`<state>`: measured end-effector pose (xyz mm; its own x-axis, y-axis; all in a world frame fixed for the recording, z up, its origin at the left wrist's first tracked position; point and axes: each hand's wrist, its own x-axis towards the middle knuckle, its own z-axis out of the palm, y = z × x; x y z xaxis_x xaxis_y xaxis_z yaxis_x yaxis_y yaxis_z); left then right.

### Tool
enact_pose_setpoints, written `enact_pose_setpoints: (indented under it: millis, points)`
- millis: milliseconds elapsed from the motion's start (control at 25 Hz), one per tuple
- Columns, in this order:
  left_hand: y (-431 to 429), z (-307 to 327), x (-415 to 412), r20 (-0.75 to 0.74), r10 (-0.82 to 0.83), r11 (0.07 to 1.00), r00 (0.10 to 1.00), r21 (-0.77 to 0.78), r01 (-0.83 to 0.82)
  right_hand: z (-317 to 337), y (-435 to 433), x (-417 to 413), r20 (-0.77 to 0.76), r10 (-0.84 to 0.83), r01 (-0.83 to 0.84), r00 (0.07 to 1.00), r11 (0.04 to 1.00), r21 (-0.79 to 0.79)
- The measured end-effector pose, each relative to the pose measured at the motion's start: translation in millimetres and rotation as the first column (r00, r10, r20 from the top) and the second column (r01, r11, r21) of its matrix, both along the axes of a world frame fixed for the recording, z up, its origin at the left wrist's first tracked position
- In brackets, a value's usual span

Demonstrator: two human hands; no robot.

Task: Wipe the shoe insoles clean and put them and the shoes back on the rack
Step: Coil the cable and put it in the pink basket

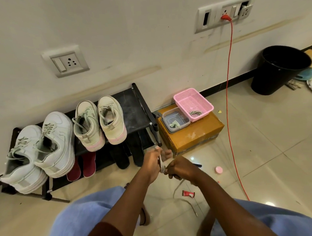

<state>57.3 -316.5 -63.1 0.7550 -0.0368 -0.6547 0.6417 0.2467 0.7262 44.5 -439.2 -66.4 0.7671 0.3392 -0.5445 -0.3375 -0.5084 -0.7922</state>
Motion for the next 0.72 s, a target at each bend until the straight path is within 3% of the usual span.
enact_pose_setpoints:
  millis: [80, 160, 320, 440, 600, 720]
  points:
    - [0.2, -2.3, -6.7, -0.022, -0.173, 0.982, 0.985, 0.072, 0.175, 13.1, -2.6, 13.4, 0.080, 0.205, -0.193, 0.975, 0.971, -0.138]
    - [0.1, -1.5, -12.8, -0.068, -0.302, 0.947, 0.951, 0.097, 0.308, 20.0, -6.7, 25.4, 0.125, 0.301, -0.270, 0.945, 0.937, -0.220]
    - [-1.6, -0.4, -17.8, -0.113, -0.359, 0.933, 0.927, -0.053, 0.355, 23.4, -17.9, 42.7, 0.269, 0.222, -0.170, 0.937, 0.964, -0.204]
    - [-2.9, 5.7, -17.5, -0.103, -0.388, 0.911, 0.916, -0.197, 0.363, 13.4, -22.2, 41.1, 0.296, 0.019, -0.018, 0.955, 1.000, -0.006]
    - [-4.7, 11.0, -15.8, -0.033, -0.324, 0.901, 0.946, -0.316, 0.297, -9.2, -19.4, 29.5, 0.052, -0.338, 0.309, 0.940, 0.904, 0.294]
    - [-2.4, 7.9, -12.4, -0.006, -0.254, 0.881, 0.967, -0.414, 0.229, -18.4, -12.2, 20.9, -0.207, -0.422, 0.470, 0.883, 0.780, 0.413]
